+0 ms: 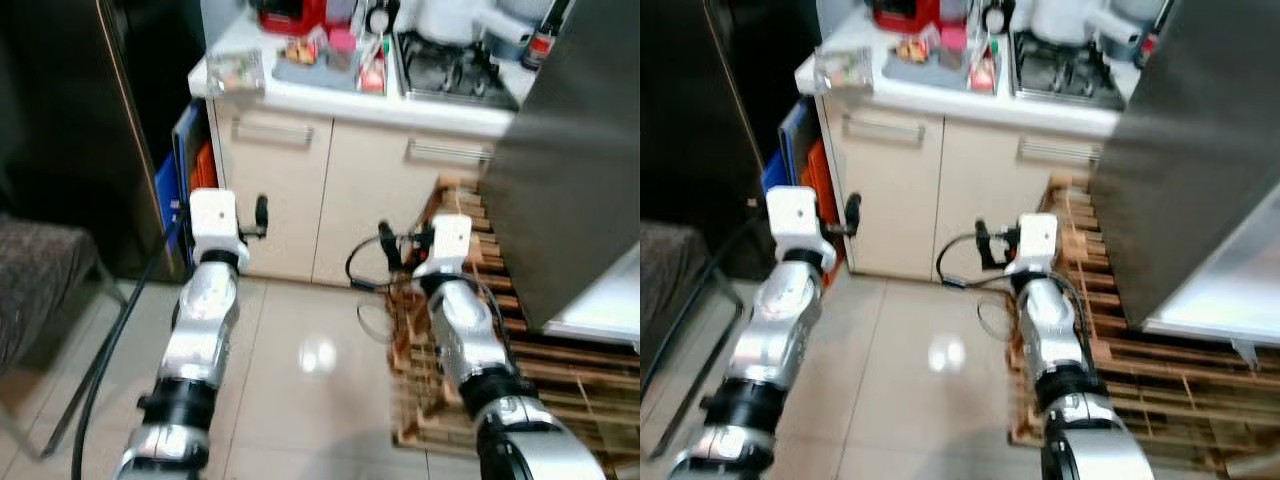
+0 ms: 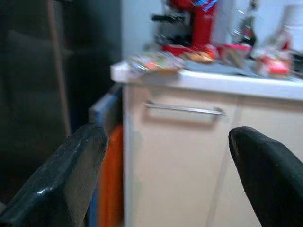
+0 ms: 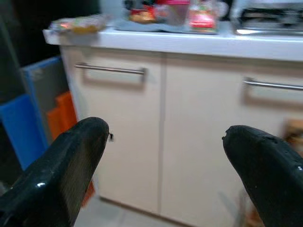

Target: Restocking fridge

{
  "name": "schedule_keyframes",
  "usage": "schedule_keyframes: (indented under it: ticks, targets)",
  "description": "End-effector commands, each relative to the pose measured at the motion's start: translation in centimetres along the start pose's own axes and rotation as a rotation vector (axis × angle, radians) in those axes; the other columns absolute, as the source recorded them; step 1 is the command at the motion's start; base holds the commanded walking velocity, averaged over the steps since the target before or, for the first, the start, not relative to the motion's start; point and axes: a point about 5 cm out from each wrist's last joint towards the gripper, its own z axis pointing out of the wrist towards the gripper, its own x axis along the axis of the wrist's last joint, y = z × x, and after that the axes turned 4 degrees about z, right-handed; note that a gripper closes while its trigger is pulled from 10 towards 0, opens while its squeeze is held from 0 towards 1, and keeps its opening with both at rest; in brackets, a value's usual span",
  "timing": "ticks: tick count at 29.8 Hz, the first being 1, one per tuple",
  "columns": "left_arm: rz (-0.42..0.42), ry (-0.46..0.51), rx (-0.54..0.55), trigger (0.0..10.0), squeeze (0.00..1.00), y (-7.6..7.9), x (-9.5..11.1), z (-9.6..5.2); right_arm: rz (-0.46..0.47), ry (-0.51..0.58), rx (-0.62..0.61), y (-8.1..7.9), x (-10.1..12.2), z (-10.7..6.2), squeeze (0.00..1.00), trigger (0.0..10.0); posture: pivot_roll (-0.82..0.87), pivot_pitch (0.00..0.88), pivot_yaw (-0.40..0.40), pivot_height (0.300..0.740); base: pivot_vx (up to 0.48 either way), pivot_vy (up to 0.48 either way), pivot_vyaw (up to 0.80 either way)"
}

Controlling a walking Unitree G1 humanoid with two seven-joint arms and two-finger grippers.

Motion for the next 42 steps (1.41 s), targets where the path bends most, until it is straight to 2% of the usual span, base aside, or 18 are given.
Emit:
schedule_keyframes:
  ticks: [1, 19, 27, 28, 30, 31, 32, 33, 35, 36, 38, 41, 42]
  targets:
    - [0.004, 0.007, 0.004, 10.0, 0.00, -0.2, 0.4, 0.3, 0.009, 0.008, 0.014, -0.4, 0.1, 0.1, 0.00, 10.0, -0.07, 0.000, -0.055, 0.740, 0.480, 0.000, 0.00]
    - [0.006, 0.034, 0.015, 10.0, 0.00, -0.6, 1.2, 0.8, -0.001, 0.024, 0.016, -0.4, 0.3, 0.0, 0.00, 10.0, -0.08, 0.000, -0.053, 0.740, 0.480, 0.000, 0.00]
    - [0.056, 0.127, 0.039, 10.0, 0.00, -1.9, 3.5, 1.7, -0.027, 0.082, 0.054, -1.3, 1.6, 0.7, 0.00, 10.0, -0.07, 0.000, -0.055, 0.740, 0.480, 0.000, 0.00]
    - [0.102, 0.193, 0.046, 10.0, 0.00, -2.4, 4.9, 2.0, -0.025, 0.083, 0.054, -1.3, 1.7, 0.8, 0.00, 10.0, -0.07, 0.000, -0.063, 0.740, 0.480, 0.000, 0.00]
    - [0.136, 0.241, 0.057, 10.0, 0.00, -3.0, 6.0, 2.2, -0.026, 0.082, 0.056, -1.3, 1.7, 0.8, 0.00, 10.0, -0.07, 0.000, -0.063, 0.740, 0.480, 0.000, 0.00]
    - [0.135, 0.273, 0.066, 10.0, 0.00, -3.4, 6.9, 2.3, -0.028, 0.079, 0.059, -1.3, 1.7, 0.8, 0.00, 10.0, -0.06, 0.000, -0.072, 0.740, 0.480, 0.000, 0.00]
    - [0.135, 0.273, 0.066, 10.0, 0.00, -3.4, 6.9, 2.3, -0.028, 0.079, 0.059, -1.3, 1.7, 0.8, 0.00, 10.0, -0.06, 0.000, -0.072, 0.740, 0.480, 0.000, 0.00]
    - [0.135, 0.328, 0.076, 10.0, 0.00, -4.0, 8.5, 2.6, -0.031, 0.073, 0.065, -1.3, 1.6, 0.8, 0.00, 10.0, -0.06, 0.000, -0.076, 0.740, 0.480, 0.000, 0.00]
    - [0.137, 0.383, 0.069, 10.0, 0.00, -4.2, 10.1, 2.6, -0.034, 0.069, 0.070, -1.3, 1.5, 0.8, 0.00, 10.0, -0.05, 0.000, -0.078, 0.740, 0.480, 0.000, 0.00]
    - [0.137, 0.383, 0.069, 10.0, 0.00, -4.2, 10.1, 2.6, -0.034, 0.069, 0.070, -1.3, 1.5, 0.8, 0.00, 10.0, -0.05, 0.000, -0.078, 0.740, 0.480, 0.000, 0.00]
    - [0.104, 0.380, 0.062, 10.0, 0.00, -4.2, 10.3, 2.7, -0.033, 0.070, 0.071, -1.4, 1.6, 0.9, 0.00, 10.0, -0.05, 0.000, -0.077, 0.740, 0.480, 0.000, 0.00]
    - [-0.051, 0.316, 0.041, 10.0, 0.00, -3.7, 9.8, 2.9, -0.032, 0.087, 0.075, -1.6, 2.0, 1.1, 0.00, 10.0, -0.05, 0.000, -0.073, 0.740, 0.480, 0.000, 0.00]
    - [-0.051, 0.316, 0.041, 10.0, 0.00, -3.7, 9.8, 2.9, -0.032, 0.087, 0.075, -1.6, 2.0, 1.1, 0.00, 10.0, -0.05, 0.000, -0.073, 0.740, 0.480, 0.000, 0.00]
